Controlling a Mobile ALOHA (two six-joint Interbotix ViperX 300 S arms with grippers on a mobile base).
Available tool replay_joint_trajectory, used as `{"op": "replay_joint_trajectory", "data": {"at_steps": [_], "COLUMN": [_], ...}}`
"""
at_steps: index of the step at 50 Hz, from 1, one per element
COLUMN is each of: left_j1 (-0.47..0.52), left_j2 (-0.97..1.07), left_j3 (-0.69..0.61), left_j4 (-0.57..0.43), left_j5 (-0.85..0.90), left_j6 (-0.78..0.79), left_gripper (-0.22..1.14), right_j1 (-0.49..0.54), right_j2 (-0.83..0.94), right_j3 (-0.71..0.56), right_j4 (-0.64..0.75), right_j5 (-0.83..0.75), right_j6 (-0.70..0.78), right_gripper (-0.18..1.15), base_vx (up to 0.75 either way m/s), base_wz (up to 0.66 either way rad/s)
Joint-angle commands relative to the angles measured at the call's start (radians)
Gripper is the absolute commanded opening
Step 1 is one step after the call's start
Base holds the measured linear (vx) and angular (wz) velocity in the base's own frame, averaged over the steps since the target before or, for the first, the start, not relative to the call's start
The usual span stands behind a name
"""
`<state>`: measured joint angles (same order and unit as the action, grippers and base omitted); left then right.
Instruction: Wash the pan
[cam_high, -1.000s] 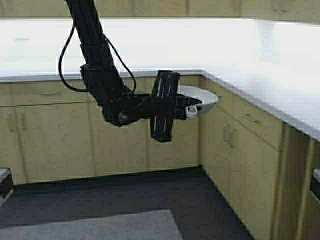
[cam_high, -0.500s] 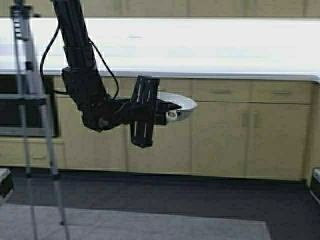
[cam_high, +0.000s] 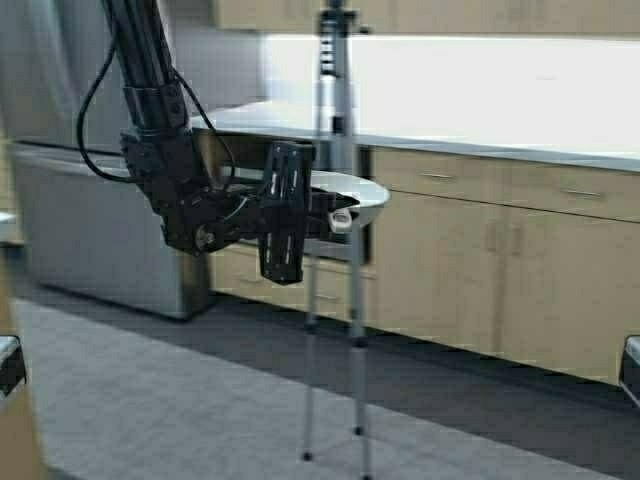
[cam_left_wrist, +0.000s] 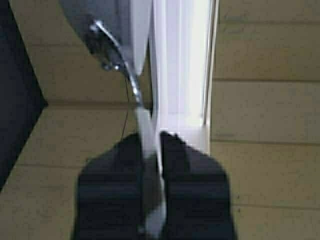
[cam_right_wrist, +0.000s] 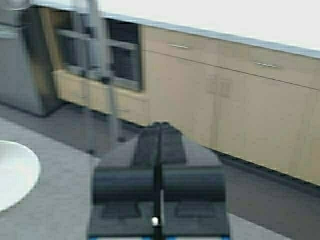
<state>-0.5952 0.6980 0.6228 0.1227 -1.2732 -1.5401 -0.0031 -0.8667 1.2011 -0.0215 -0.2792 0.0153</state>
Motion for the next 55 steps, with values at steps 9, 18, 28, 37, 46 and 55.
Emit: {"op": "replay_joint_trajectory", "data": {"at_steps": [9, 18, 28, 37, 46, 55], "left_j1": [-0.012, -0.011, -0.011, -0.011, -0.011, -0.011], "left_j2": [-0.063, -0.074, -0.086, -0.098, -0.098, -0.089], "left_j3": [-0.017, -0.011, -0.015, -0.023, -0.028, -0.04], "left_j4": [0.003, 0.003, 0.009, 0.032, 0.035, 0.055], "left_j5": [-0.018, -0.026, -0.026, -0.025, -0.015, -0.005], "left_j6": [0.009, 0.009, 0.003, 0.003, 0.002, 0.003], "left_gripper": [0.01, 0.01, 0.01, 0.01, 0.01, 0.01], "right_j1": [-0.002, -0.002, -0.002, -0.002, -0.003, -0.009], "right_j2": [0.0, 0.005, 0.005, 0.025, 0.025, 0.021], "right_j3": [-0.028, -0.026, -0.021, -0.018, -0.015, -0.009], "right_j4": [-0.002, -0.002, -0.002, -0.002, -0.002, 0.003], "right_j5": [-0.009, -0.009, -0.003, -0.003, -0.003, -0.002], "right_j6": [0.006, 0.006, 0.006, 0.006, 0.0, 0.006], "right_gripper": [0.06, 0.06, 0.06, 0.06, 0.06, 0.06], "base_vx": [0.04, 0.04, 0.05, 0.06, 0.06, 0.07], "base_wz": [0.68, 0.55, 0.55, 0.61, 0.58, 0.49]}}
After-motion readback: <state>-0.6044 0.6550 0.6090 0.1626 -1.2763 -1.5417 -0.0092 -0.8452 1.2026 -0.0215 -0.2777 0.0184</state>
